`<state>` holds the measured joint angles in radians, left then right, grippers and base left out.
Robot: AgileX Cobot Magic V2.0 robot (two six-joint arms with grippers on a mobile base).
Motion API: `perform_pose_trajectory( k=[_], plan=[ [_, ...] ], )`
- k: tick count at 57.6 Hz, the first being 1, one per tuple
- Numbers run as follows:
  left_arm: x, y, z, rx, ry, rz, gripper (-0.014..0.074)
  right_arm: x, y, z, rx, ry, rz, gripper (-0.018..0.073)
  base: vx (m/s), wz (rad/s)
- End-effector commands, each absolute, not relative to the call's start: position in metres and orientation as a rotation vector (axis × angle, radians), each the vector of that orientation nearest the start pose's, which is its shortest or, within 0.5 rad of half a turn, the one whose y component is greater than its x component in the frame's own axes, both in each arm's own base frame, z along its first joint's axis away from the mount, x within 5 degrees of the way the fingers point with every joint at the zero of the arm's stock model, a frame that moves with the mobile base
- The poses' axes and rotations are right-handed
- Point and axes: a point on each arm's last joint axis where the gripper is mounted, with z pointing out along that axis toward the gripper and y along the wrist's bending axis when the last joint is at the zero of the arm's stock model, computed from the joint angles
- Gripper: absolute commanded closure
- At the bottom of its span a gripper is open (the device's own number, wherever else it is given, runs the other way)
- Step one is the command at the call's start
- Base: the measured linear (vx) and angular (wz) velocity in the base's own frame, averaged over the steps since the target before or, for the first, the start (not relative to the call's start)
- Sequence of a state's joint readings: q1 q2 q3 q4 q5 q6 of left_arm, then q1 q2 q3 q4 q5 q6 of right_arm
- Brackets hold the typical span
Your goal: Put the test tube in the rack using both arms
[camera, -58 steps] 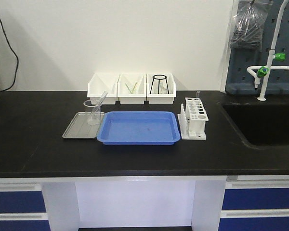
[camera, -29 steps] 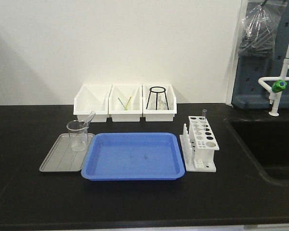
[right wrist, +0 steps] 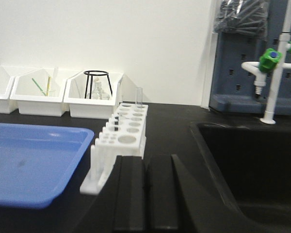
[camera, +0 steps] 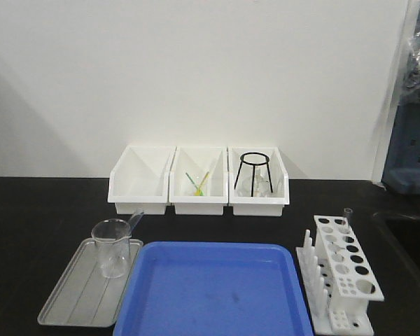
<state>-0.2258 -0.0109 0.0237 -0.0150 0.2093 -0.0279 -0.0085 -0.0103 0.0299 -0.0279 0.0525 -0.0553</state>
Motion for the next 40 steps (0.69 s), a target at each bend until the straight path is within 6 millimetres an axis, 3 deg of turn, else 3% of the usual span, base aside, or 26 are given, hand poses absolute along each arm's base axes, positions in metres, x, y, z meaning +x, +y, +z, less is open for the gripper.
perform_pose_trajectory(
  k=[1, 20, 40],
  plan=[
    [0.0539, -0.0125, 0.2017, 0.139, 1.6, -0.216, 0.0604, 0.0567, -0.0003, 0.2001, -0.066, 1.486, -0.083, 0.0567, 0.39, 0.09],
    [0.0539, -0.0125, 0.2017, 0.139, 1.6, -0.216, 0.0604, 0.0567, -0.0003, 0.2001, -0.066, 1.486, -0.083, 0.0567, 0.31, 0.05],
    [0.0539, -0.0125, 0.2017, 0.139, 1.6, -0.216, 0.0604, 0.0567, -0.0003, 0.2001, -0.066, 1.486, -0.083, 0.0567, 0.08, -0.05]
  ],
)
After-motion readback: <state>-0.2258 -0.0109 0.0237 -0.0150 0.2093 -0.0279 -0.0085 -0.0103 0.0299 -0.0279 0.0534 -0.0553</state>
